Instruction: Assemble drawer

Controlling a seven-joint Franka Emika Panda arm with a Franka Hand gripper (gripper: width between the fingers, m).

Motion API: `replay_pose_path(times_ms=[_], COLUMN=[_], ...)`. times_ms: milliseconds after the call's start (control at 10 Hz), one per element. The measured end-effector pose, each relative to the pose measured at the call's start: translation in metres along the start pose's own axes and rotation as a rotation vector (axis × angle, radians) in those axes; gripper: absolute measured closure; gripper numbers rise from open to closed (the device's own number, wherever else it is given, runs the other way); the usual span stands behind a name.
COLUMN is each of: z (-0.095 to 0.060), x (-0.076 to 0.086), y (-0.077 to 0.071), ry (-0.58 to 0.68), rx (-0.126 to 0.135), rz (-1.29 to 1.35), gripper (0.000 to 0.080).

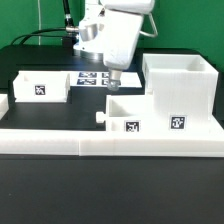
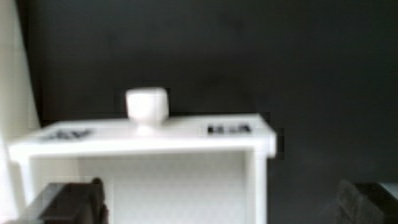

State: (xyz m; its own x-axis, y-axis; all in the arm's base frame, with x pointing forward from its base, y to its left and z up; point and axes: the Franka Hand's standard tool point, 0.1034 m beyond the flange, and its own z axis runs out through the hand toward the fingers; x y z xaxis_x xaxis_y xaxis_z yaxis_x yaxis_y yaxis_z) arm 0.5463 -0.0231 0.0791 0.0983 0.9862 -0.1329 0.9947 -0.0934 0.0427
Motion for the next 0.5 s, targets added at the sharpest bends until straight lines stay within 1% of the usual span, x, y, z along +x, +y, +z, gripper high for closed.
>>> replay_pose_path(times_ms=[200, 300, 400, 500], z=[0.001, 0.002, 0.008, 0.016], x=[0.000, -0.003, -0.016, -0.031], y=[0.000, 0.000, 0.001, 0.008], ry=[0.001, 0.001, 0.042, 0.077], rx=[0.000, 0.002, 0.004, 0.016], rz=[-0.005, -0.009, -0.093, -0.111], gripper=[0.0150, 0.0150, 0.0150, 0.0150])
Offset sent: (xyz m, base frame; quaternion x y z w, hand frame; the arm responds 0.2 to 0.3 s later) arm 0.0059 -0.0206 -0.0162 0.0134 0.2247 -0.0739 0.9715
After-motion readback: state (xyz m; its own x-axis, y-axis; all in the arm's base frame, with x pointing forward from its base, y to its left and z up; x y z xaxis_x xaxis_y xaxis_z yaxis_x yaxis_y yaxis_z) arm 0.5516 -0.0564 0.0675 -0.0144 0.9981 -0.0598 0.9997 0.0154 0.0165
